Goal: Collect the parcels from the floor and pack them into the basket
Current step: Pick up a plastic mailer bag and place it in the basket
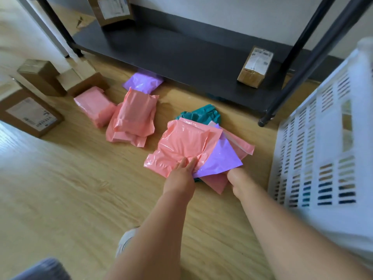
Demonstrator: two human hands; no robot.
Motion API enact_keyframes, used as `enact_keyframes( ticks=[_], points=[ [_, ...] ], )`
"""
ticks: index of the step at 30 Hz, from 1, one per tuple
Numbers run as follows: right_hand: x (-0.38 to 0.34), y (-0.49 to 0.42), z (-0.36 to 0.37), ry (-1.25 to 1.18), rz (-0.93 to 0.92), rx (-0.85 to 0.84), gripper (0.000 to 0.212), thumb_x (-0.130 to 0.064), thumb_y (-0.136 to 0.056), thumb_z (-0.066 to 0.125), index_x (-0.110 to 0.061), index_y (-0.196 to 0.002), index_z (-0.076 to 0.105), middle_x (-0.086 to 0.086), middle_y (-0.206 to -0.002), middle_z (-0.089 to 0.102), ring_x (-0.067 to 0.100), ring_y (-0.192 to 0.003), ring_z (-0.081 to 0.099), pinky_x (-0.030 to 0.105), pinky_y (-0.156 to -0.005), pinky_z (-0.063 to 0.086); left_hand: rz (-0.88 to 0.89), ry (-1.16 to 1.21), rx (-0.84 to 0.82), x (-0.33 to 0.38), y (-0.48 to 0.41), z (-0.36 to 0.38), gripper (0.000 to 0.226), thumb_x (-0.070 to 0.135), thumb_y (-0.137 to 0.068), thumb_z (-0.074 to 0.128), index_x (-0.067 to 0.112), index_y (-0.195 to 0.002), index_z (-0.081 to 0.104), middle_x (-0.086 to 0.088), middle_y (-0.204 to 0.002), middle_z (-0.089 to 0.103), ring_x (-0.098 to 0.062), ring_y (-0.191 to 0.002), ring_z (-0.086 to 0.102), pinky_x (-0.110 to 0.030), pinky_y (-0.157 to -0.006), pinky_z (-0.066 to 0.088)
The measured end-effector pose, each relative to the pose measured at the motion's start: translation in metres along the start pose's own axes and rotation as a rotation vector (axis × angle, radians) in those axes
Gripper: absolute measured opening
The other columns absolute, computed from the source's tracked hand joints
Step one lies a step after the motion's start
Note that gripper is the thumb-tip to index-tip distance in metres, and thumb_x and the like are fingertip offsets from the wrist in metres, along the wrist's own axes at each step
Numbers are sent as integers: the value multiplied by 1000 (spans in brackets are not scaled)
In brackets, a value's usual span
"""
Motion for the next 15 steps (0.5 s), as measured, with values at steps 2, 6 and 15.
enact_keyframes(
  ticks=[2, 6, 15],
  points=[
    [20, 15, -12, -33, 25, 5, 41, -31, -98, 53, -15, -136, 50, 5, -133, 52, 22, -113, 50, 32, -87, 39, 14, 32, -5, 5, 23, 13, 72, -2, -85, 43, 30, -149, 33, 2, -154, 28, -27, -133, 40, -39, -100, 41],
    [55, 48, -36, -70, 27, 17, 36, -28, -97, 57, -19, -132, 53, 0, -125, 55, 17, -100, 51, 30, -81, 39, 12, 93, -48, 10, 70, 40, 76, -6, -84, 40, 30, -151, 30, 2, -159, 21, -23, -144, 25, -36, -110, 33],
    [94, 109, -70, -57, -85, -21, 33, -30, -100, 46, -26, -132, 53, -9, -124, 56, 12, -101, 53, 28, -83, 39, 16, 123, -174, 15, 152, 81, 100, 28, -81, 67, 30, -155, 1, 6, -163, -2, -17, -150, 5, -36, -116, 27]
  ],
)
Point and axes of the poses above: each hand's wrist, its own y-axis away from the middle knuckle, its own z-axis out of the palm, x = y × z, the point moved 5 cm from there along -y, towards the middle knuckle
